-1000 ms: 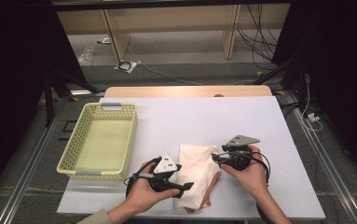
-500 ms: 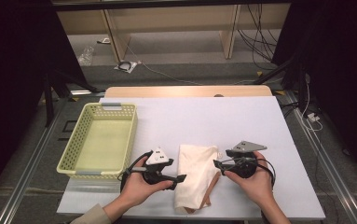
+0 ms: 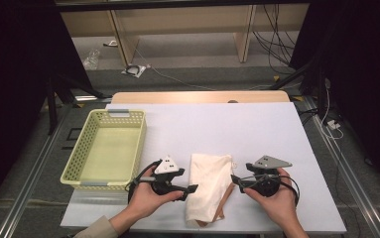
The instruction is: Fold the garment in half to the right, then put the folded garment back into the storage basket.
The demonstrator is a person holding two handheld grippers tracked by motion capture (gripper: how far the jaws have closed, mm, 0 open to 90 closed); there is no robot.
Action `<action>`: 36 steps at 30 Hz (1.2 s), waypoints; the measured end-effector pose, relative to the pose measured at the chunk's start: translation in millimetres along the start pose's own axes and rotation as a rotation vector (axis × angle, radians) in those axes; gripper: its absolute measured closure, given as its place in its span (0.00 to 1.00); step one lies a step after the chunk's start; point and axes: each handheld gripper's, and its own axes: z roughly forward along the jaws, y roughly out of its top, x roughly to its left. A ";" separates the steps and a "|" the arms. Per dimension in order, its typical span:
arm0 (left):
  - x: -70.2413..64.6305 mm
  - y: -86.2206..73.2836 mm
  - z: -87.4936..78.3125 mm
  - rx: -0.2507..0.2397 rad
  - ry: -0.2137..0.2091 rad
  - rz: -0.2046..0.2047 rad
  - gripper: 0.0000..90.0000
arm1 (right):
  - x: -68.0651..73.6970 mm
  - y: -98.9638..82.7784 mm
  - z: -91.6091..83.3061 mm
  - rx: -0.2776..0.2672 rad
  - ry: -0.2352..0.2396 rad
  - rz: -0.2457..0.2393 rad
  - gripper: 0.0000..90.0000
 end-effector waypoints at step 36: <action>2.2 1.0 0.5 0.007 0.023 -0.007 0.28 | -3.6 -5.1 -7.0 -0.022 -0.020 0.006 0.29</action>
